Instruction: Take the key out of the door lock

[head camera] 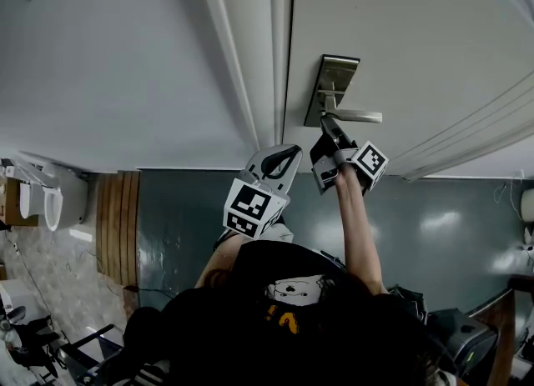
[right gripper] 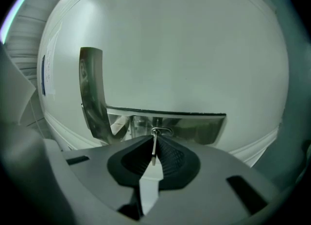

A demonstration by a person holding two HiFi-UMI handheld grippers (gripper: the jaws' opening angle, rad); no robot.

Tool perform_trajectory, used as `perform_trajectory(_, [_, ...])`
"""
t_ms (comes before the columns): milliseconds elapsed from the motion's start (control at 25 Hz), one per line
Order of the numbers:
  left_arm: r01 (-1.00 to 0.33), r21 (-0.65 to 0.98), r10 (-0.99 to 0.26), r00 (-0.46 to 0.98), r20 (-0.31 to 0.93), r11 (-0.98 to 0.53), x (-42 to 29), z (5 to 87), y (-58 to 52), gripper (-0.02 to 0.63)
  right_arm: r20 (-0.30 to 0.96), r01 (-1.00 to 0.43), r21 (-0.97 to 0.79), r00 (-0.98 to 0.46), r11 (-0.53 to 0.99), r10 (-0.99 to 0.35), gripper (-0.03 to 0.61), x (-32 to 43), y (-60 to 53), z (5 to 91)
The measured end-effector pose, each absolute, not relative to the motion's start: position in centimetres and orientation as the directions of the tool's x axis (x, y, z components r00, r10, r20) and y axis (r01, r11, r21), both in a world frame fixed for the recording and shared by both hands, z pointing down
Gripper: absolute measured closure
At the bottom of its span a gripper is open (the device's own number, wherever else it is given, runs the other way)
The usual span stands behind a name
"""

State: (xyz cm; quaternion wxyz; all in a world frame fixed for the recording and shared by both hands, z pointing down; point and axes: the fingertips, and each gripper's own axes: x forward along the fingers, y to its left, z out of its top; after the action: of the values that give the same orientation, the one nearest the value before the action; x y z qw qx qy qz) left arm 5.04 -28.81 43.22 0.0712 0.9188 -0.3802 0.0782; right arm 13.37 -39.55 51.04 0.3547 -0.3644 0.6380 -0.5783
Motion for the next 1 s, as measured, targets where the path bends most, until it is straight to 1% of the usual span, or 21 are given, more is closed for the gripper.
perform_trajectory(240, [-0.723, 0.067, -0.7, 0.684, 0.203, -0.687, 4.3, 43.3, -28.6, 0.601, -0.037, -0.014, -0.999, -0.476, 0.05, -0.879, 0.555, 13.6, -38.9, 51.4])
perform_trajectory(400, [-0.726, 0.067, -0.703, 0.682, 0.203, -0.685, 4.1, 43.3, -28.5, 0.601, -0.024, -0.025, -0.999, -0.472, 0.041, -0.881, 0.555, 13.6, -38.9, 51.5])
perform_trajectory(560, [-0.722, 0.069, -0.698, 0.686, 0.205, -0.689, 4.2, 43.4, -27.9, 0.601, -0.036, -0.013, -0.999, -0.473, 0.048, -0.88, 0.555, 13.6, -38.0, 51.4])
perform_trajectory(720, [-0.719, 0.072, -0.694, 0.689, 0.208, -0.692, 4.3, 43.4, -27.1, 0.601, -0.027, -0.061, -0.996, -0.497, 0.066, -0.867, 0.557, 13.6, -36.2, 51.3])
perform_trajectory(1000, [-0.719, 0.079, -0.693, 0.689, 0.214, -0.691, 4.0, 43.5, -25.1, 0.601, -0.022, -0.101, -0.991, -0.514, 0.086, -0.858, 0.557, 13.4, -33.1, 51.1])
